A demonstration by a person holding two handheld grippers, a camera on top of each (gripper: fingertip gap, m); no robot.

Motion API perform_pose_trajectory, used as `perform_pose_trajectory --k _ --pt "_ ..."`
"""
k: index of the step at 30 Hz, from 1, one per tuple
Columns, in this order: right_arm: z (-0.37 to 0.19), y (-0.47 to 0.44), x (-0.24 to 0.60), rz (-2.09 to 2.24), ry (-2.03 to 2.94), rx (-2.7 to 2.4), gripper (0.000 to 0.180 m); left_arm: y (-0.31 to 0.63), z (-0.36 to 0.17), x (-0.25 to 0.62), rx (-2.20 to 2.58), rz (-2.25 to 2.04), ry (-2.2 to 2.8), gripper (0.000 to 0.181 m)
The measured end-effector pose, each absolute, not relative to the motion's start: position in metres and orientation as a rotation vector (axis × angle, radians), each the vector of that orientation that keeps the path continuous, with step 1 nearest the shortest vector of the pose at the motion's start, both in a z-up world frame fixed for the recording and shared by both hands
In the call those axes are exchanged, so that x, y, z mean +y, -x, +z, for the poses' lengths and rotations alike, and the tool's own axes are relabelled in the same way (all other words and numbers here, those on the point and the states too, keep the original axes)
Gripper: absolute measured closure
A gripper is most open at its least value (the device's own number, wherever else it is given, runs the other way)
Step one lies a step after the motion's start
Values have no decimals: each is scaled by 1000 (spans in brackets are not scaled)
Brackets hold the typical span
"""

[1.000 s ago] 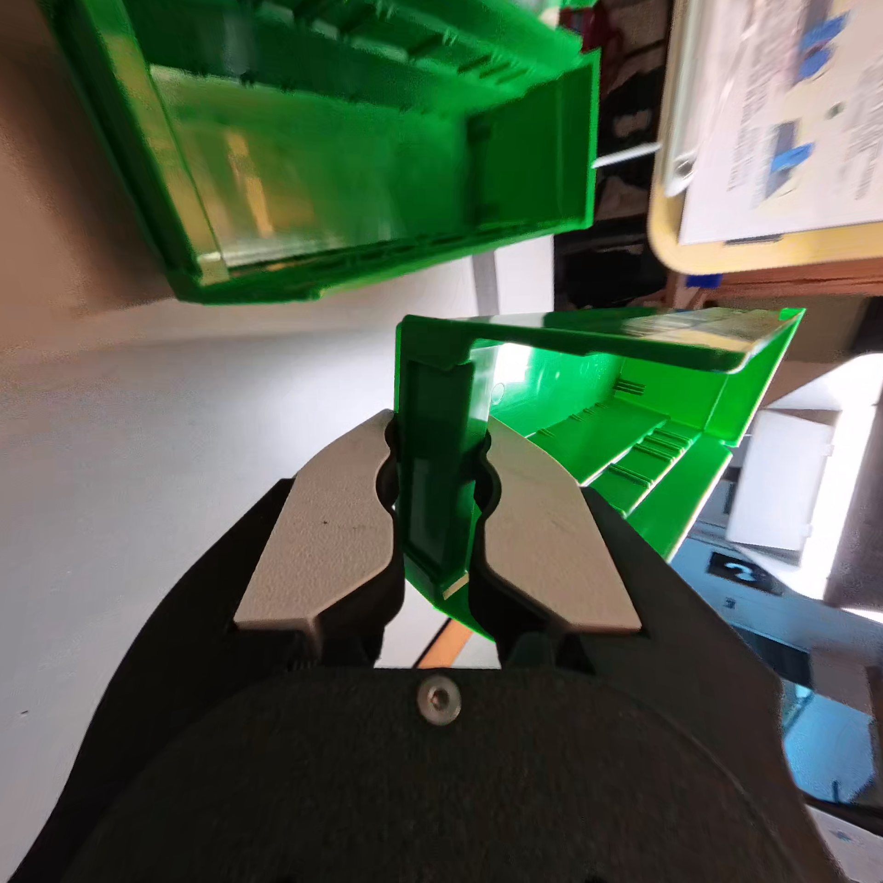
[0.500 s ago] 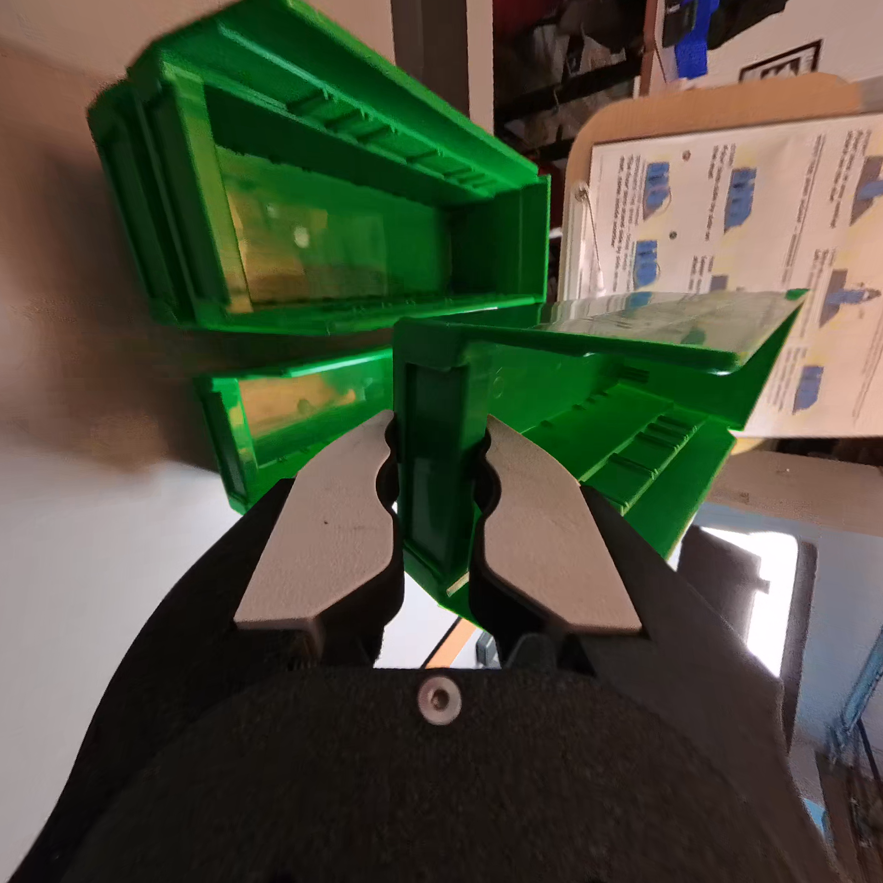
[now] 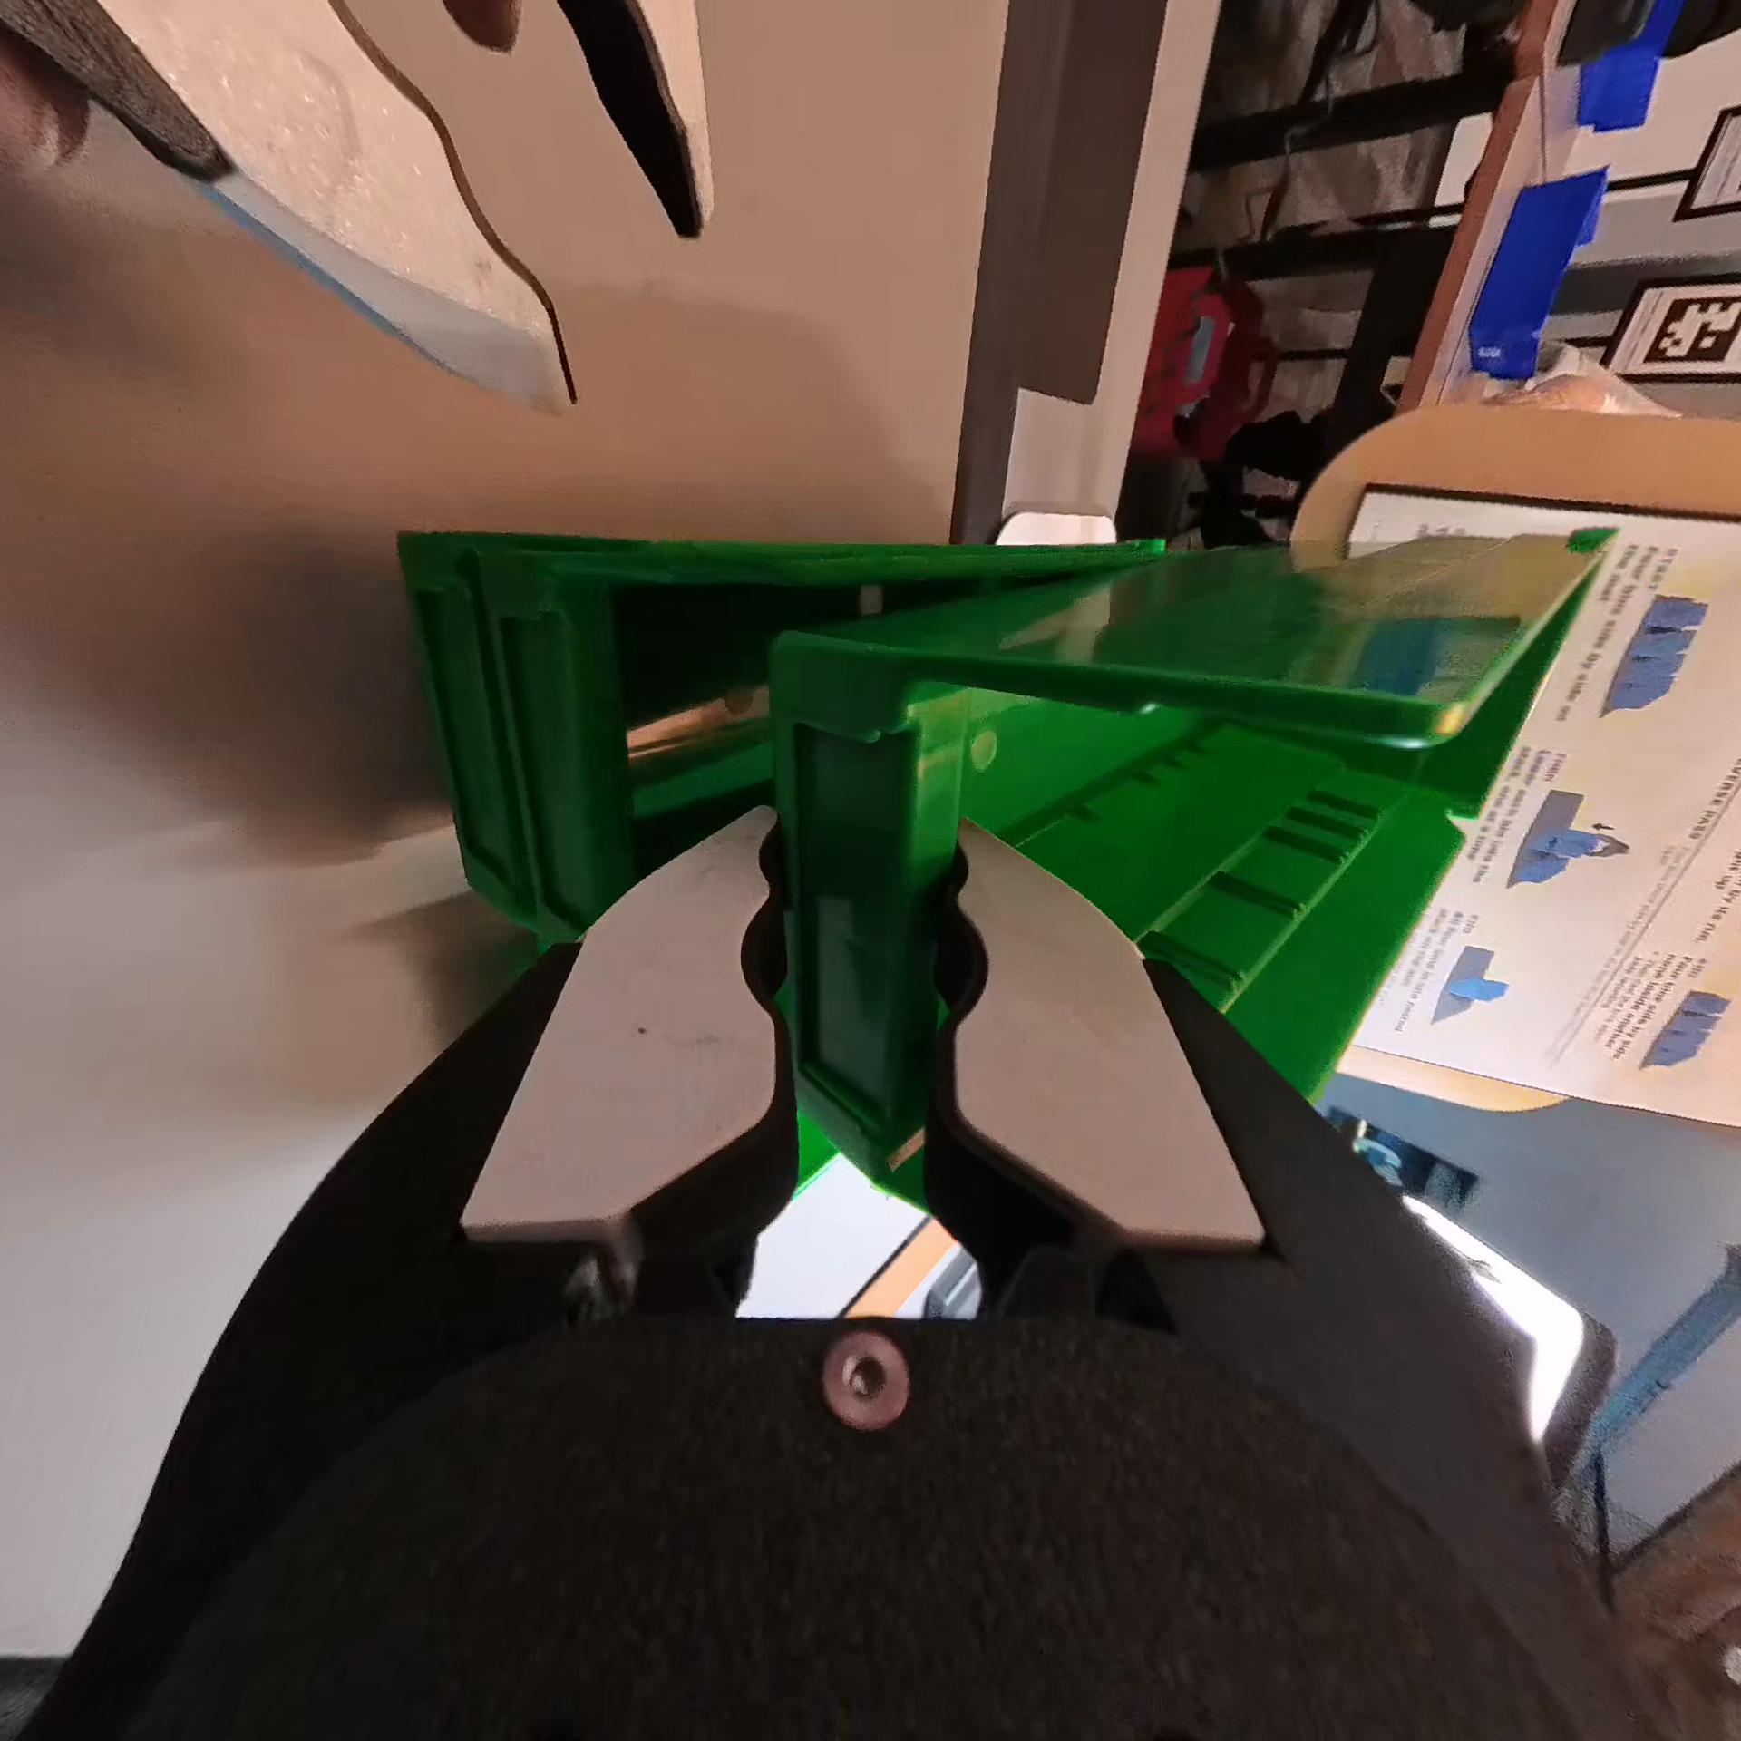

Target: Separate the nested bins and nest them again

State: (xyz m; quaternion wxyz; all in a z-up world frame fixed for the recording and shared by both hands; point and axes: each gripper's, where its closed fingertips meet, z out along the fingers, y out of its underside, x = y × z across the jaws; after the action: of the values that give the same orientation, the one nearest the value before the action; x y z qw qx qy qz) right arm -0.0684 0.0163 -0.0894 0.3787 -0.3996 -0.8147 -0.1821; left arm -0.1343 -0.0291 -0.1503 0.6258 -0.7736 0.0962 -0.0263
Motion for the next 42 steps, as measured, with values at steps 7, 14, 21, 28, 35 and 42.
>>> perform_pose_trajectory --k 7,14,21,28,35,42 --pt "-124 67 18 -453 1086 -2160 147 133 -150 -29 227 -57 1774 142" --pt "-110 62 -9 -332 955 -2061 125 132 -151 -29 226 -63 1777 142" --pt "-78 2 -14 -6 1091 -1923 126 131 -152 -29 232 -52 1779 142" --pt "-159 -58 52 -203 1259 -2070 125 134 -152 -29 224 -49 1782 141" --pt "-214 -45 79 -417 1160 -2178 125 134 -146 -31 204 -80 1755 140" --pt "-221 -35 86 -444 1149 -2157 152 130 -140 -34 219 -70 1735 137"
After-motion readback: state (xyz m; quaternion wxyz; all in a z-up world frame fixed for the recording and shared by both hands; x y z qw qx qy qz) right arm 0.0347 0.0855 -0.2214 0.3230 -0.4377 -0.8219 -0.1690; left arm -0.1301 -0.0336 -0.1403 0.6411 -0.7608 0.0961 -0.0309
